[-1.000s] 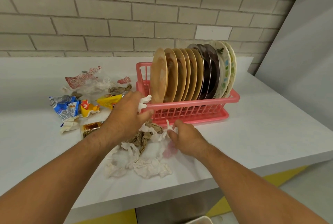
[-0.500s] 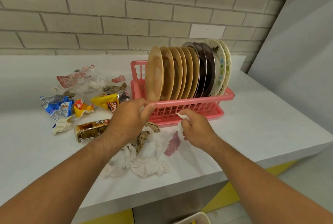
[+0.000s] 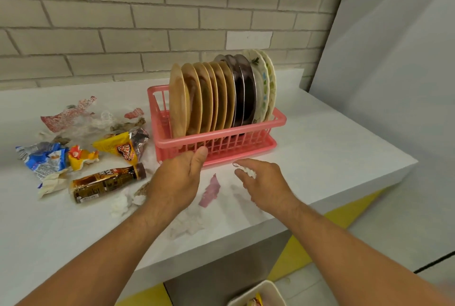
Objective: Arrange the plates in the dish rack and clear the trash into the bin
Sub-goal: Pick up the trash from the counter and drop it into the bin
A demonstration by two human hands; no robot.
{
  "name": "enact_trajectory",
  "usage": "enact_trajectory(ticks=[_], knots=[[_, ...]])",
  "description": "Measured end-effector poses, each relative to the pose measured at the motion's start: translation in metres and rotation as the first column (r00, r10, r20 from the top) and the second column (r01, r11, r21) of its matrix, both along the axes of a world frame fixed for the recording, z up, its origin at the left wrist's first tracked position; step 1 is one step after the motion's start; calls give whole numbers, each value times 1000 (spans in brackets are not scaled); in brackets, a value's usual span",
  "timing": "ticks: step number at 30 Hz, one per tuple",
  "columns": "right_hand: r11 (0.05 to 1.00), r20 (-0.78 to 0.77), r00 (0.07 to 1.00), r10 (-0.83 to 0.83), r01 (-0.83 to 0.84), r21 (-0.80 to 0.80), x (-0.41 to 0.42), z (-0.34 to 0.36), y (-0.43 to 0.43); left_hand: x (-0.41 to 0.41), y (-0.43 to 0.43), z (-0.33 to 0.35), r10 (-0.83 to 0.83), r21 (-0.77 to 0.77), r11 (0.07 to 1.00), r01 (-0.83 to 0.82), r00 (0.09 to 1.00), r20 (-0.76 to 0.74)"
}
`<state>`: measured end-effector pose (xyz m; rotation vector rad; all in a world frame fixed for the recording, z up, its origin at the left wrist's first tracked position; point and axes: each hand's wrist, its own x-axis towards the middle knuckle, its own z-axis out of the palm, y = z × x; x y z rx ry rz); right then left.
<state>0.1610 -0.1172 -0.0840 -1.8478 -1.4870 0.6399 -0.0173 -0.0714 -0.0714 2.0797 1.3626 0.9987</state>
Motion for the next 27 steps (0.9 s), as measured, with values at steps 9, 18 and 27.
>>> enact_trajectory(ticks=[9,18,27], knots=[[994,135,986,98,-91,-58,92,-25,-63,91,-73,-22,42,125,992,-29,994,-103],[976,-204,976,79,-117,-185,145,-99,-116,134,-129,-90,-96,-190,980,68,985,-141],[954,-9,999,-44,40,-298,161,-269,-143,138,-151,-249,-118,-342,938,-59,872,-475]])
